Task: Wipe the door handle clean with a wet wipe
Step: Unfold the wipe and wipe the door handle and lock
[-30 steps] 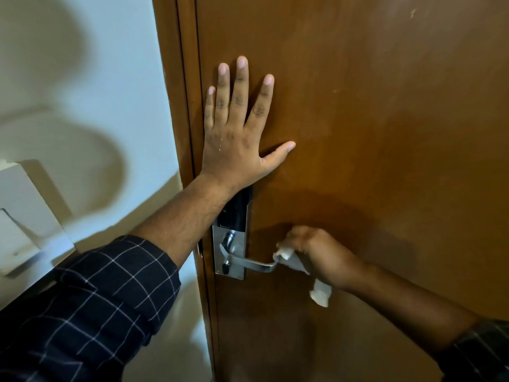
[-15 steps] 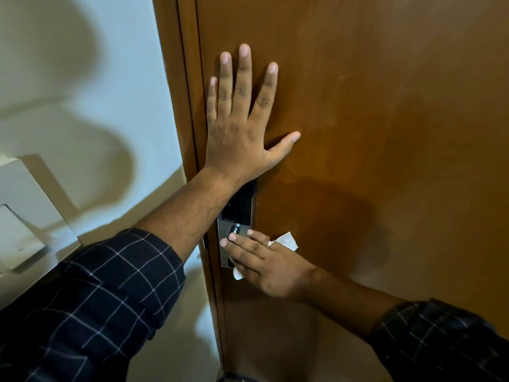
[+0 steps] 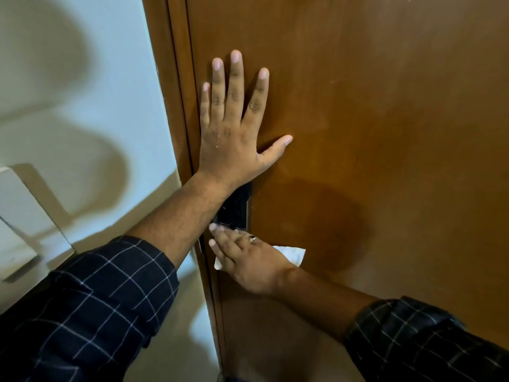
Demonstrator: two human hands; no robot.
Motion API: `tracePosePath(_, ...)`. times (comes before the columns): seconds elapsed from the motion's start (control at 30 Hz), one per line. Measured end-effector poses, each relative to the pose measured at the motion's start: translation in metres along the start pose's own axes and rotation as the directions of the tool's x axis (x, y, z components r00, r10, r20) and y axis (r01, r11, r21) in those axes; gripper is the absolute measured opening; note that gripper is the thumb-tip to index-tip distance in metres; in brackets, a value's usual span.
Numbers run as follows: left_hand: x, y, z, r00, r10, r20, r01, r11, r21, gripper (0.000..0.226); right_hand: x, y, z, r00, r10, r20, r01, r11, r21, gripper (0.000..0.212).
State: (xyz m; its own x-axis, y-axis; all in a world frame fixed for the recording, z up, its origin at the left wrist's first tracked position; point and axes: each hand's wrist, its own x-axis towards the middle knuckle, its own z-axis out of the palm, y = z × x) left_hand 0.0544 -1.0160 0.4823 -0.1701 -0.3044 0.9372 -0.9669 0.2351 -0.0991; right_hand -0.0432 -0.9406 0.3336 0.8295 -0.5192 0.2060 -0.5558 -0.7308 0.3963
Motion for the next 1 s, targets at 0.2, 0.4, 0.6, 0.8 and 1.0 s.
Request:
tracePosePath(0.2, -0.001, 0.000, 0.000, 1.000, -0.001, 0.002, 0.001, 1.000, -0.001, 0.091, -0.069, 0.037, 0.006, 0.999, -0.032, 0.031, 0.029, 0.994, 0.104, 0.052)
tracePosePath(0.4, 0.000, -0.001, -0.001, 1.000, -0.005, 0.004, 0.005, 1.000, 0.001, 0.091, -0.066, 0.052, -0.009, 0.999, -0.040, 0.031, 0.033, 0.981, 0.192, 0.044)
tracePosePath(0.6, 0.000, 0.000, 0.003, 1.000, -0.003, -0.008, 0.003, 1.000, 0.003, 0.091, -0.032, 0.026, -0.020, 0.846, 0.480, -0.234, -0.242, 0.736, 0.632, 0.042)
tracePosePath(0.8, -0.001, -0.002, 0.003, 1.000, -0.001, 0.005, 0.001, 1.000, -0.005, 0.090, -0.031, 0.007, 0.006, 0.977, 0.196, -0.080, -0.176, 0.961, 0.212, 0.040)
tracePosePath(1.0, 0.000, 0.000, -0.003, 1.000, 0.005, 0.030, -0.004, 0.999, -0.038, 0.088, -0.071, 0.050, -0.001, 0.998, 0.052, -0.023, -0.051, 0.997, 0.054, 0.035)
